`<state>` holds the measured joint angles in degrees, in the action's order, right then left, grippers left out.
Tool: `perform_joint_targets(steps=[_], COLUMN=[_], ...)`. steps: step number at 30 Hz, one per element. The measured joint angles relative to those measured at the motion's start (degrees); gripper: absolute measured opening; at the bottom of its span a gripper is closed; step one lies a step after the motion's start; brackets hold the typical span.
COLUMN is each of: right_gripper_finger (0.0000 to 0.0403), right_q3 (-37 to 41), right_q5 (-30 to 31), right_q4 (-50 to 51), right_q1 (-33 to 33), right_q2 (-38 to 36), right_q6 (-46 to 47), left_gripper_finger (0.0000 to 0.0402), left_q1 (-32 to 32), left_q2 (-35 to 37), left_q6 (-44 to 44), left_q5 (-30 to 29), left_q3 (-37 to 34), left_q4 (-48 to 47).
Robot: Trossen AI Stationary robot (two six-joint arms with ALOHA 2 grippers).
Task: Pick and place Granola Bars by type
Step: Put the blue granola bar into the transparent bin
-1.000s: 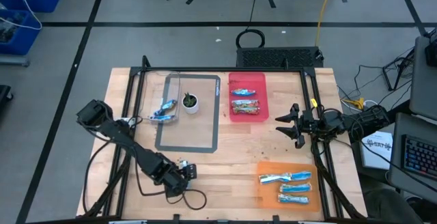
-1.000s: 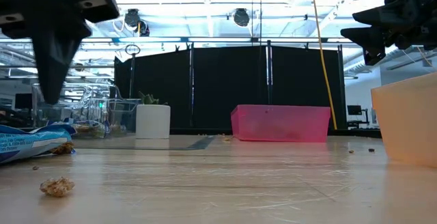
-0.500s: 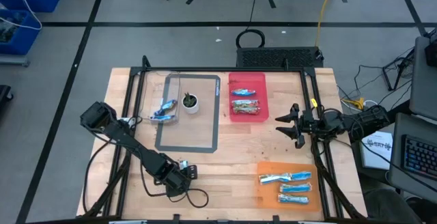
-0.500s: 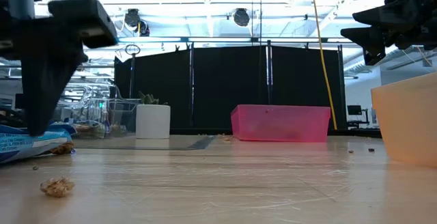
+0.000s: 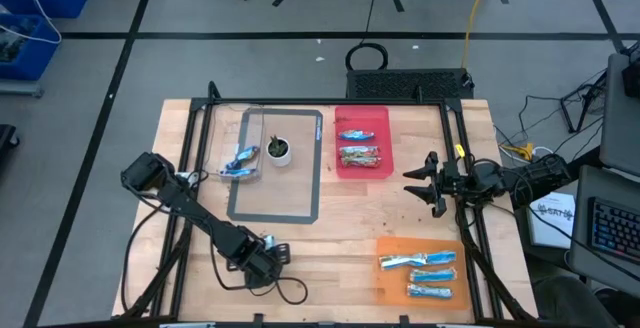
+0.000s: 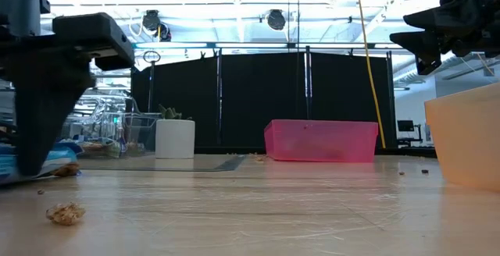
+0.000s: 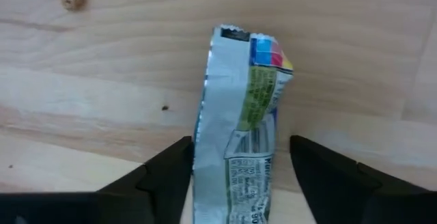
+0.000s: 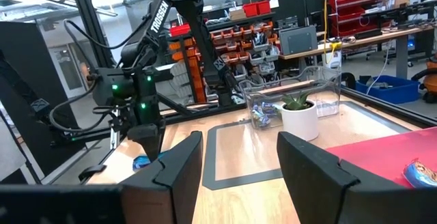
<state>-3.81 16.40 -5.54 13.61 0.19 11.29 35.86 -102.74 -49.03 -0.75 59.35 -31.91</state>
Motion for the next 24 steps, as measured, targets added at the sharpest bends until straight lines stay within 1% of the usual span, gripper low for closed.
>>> perform_joint_targets(steps=[3, 9, 11, 13, 17, 20, 24], right_gripper_finger=[0.0183, 0.0183, 0.0183, 0.0183, 0.0183, 0.0183, 0.0183], right_q3=[0.01, 0.00, 0.01, 0.00, 0.00, 0.00, 0.02], right_q5=[-0.02, -0.02, 0.00, 0.00, 0.00, 0.00, 0.00], right_q4=[0.02, 0.02, 0.00, 0.02, 0.02, 0.00, 0.02], right_q1=[-0.01, 0.00, -0.01, 0.00, -0.02, 0.00, -0.02], right_q2=[0.00, -0.02, 0.00, -0.02, -0.02, -0.02, -0.02], right_q6=[-0.01, -0.02, 0.00, 0.00, 0.00, 0.00, -0.01], left_gripper_finger=[0.0202, 0.0057, 0.0020, 0.0014, 0.0020, 0.0009, 0.0011], left_q1=[0.04, 0.16, 0.15, 0.15, 0.15, 0.05, -0.76], left_q2=[-0.05, -0.16, -0.14, -0.13, -0.15, -0.31, -0.28], left_q6=[-0.07, 0.76, 1.80, 2.22, 2.35, 4.82, 8.75], left_q5=[1.03, 2.74, 2.79, 2.82, 2.59, 2.31, 0.86], left_q3=[-0.02, 0.00, 0.00, 0.00, 0.16, 1.45, 4.58], left_q4=[-0.57, 1.16, 1.24, 1.51, 1.86, 1.51, 1.55])
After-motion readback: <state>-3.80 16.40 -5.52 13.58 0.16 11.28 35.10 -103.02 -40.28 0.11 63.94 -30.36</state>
